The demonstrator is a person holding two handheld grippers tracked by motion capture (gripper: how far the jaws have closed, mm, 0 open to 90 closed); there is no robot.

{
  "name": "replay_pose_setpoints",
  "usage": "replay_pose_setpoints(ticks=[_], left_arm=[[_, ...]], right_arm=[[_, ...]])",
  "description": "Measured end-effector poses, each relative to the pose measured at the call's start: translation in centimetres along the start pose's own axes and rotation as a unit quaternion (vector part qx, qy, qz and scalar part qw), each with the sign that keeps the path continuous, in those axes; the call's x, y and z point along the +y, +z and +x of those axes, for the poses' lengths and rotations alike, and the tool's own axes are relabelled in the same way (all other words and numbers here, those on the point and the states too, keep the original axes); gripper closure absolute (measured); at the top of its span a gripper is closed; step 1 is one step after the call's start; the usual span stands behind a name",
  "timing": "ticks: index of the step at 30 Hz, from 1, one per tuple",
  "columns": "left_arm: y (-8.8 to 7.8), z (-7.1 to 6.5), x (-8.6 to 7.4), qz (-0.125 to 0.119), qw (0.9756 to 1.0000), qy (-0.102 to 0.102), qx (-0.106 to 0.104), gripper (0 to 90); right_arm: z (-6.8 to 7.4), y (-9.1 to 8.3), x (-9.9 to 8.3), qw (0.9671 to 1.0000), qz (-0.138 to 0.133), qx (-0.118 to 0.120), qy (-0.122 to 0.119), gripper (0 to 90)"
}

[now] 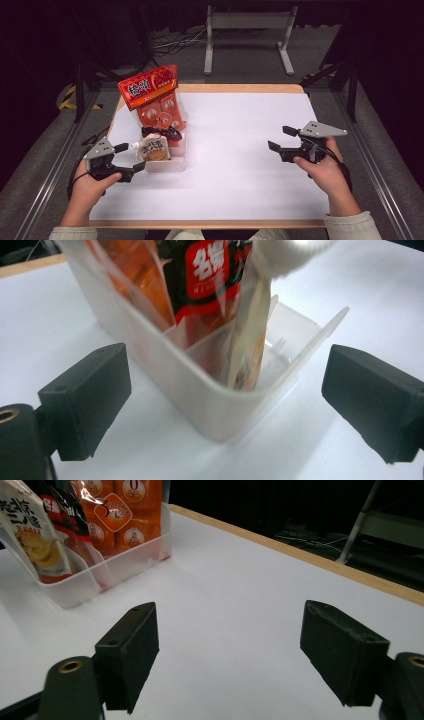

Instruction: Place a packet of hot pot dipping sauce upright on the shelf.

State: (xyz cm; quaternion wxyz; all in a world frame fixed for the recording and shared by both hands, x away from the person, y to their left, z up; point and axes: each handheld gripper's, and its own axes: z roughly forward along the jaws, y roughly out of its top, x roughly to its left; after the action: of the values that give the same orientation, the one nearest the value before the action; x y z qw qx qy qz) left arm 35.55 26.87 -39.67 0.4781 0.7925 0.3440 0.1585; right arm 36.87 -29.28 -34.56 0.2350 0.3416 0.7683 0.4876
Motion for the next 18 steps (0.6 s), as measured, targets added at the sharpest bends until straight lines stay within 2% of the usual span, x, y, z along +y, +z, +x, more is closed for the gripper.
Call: replay_pose_setpoints(ticks=[4,9,14,18], left_arm=[[-0.6,-0.2,-1.0,0.003,0.9999,-0.008,0.014,6.3],[-0.2,-0.5,-2.5,0.004,0.9992,-0.035,0.019,5.2],[0.1,-0.9,-3.0,0.009,0.999,-0.039,0.018,5.4],[0.4,-1.4,-3.2,0.016,0.9991,-0.034,0.019,5.7]], right_arm=[[-0.6,-0.4,-1.1,1.0,0.001,-0.006,0.003,23.5],[-1.2,-0.7,-2.7,0.9999,0.0,-0.006,0.012,23.1],[-1.5,-0.8,-3.8,0.9998,0.004,-0.011,0.015,23.0],[-1.7,-0.9,-4.8,0.9997,0.004,-0.015,0.018,22.9]])
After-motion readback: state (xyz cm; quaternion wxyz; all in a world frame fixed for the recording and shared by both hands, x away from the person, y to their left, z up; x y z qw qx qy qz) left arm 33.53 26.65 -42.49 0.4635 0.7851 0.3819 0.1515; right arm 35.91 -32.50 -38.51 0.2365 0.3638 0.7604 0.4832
